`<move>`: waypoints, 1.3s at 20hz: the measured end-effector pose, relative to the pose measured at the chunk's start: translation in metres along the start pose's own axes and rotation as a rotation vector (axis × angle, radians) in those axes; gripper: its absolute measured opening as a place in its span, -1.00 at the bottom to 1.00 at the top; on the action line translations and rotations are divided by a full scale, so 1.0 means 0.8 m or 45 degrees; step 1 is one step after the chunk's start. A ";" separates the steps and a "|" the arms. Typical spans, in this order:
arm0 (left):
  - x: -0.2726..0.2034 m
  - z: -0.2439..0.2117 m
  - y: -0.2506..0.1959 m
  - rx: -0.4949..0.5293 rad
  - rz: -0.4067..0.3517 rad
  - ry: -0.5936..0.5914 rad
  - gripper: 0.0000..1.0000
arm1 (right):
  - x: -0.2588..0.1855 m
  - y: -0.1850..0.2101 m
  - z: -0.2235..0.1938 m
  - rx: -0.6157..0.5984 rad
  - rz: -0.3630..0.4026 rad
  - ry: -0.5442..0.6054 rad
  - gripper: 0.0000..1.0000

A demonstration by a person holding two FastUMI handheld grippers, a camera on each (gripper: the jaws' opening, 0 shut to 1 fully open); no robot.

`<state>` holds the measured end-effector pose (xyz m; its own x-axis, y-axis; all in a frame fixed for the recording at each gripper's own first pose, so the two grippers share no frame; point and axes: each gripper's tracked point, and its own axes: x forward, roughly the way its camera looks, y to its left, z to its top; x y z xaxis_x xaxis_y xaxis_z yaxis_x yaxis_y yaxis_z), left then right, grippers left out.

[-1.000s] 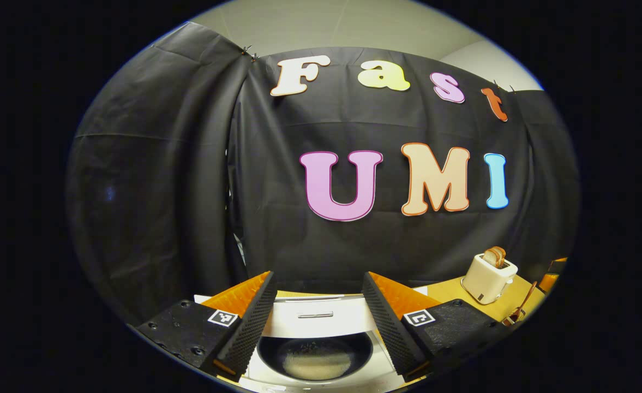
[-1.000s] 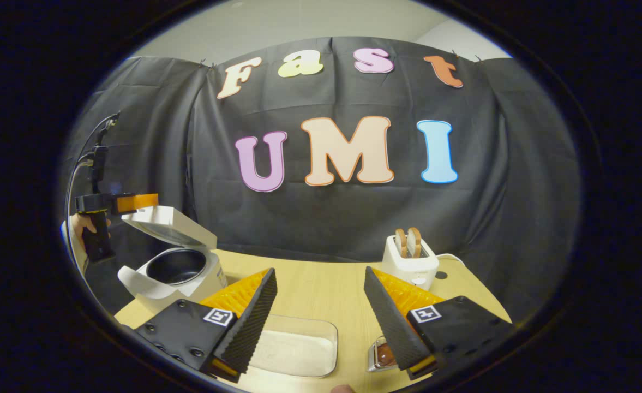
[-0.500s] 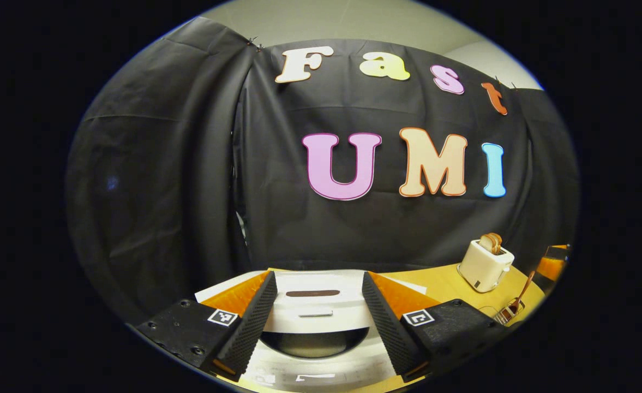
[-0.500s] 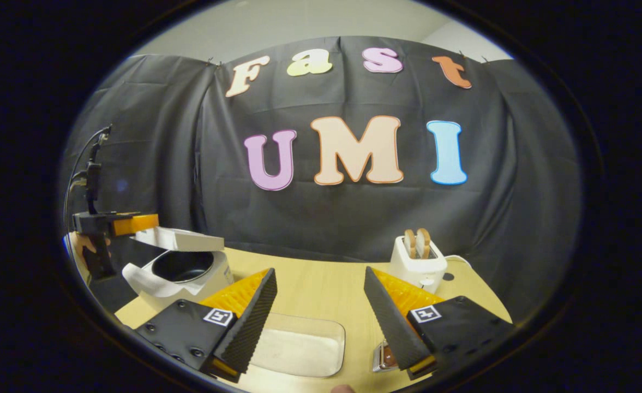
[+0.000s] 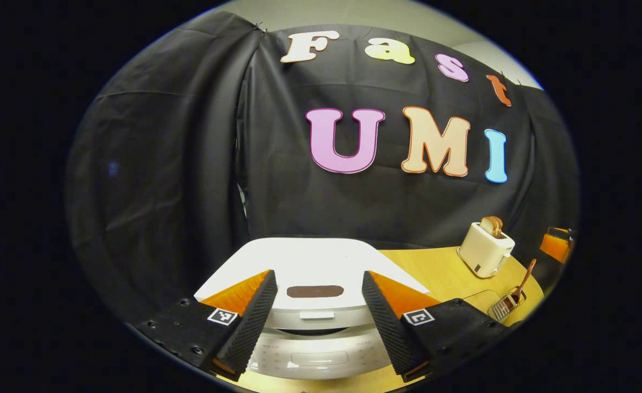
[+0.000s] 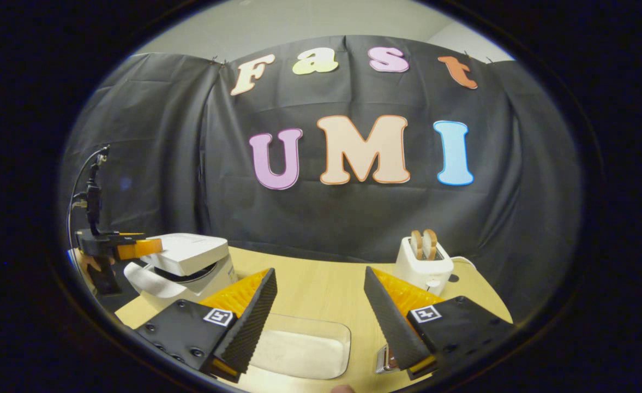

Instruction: Close the left gripper, press the button to open the rice cooker; take a wooden spoon from the chopstick holder with the right hand, scoop a spoonful of rice and pour it into the rice cooker, then put the wooden spoon back into the chopstick holder.

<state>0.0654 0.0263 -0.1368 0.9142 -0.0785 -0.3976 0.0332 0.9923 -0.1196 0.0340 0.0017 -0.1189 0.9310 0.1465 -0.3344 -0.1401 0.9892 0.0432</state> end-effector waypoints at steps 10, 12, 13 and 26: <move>0.012 -0.046 0.006 0.020 0.021 0.116 0.88 | 0.001 -0.004 0.005 0.001 -0.012 -0.014 0.97; 0.010 -0.049 0.007 0.049 0.025 0.118 0.89 | 0.000 -0.005 0.003 -0.005 -0.015 -0.009 0.97; 0.012 -0.047 0.008 0.048 0.027 0.115 0.89 | 0.000 -0.005 0.003 -0.007 -0.018 -0.008 0.97; 0.002 -0.060 0.004 0.026 0.019 0.116 0.90 | -0.010 0.015 0.015 0.002 0.012 -0.051 0.97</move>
<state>0.0480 0.0249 -0.1813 0.8741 -0.0709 -0.4805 0.0288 0.9951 -0.0944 0.0292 0.0122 -0.1044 0.9424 0.1560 -0.2958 -0.1485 0.9878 0.0476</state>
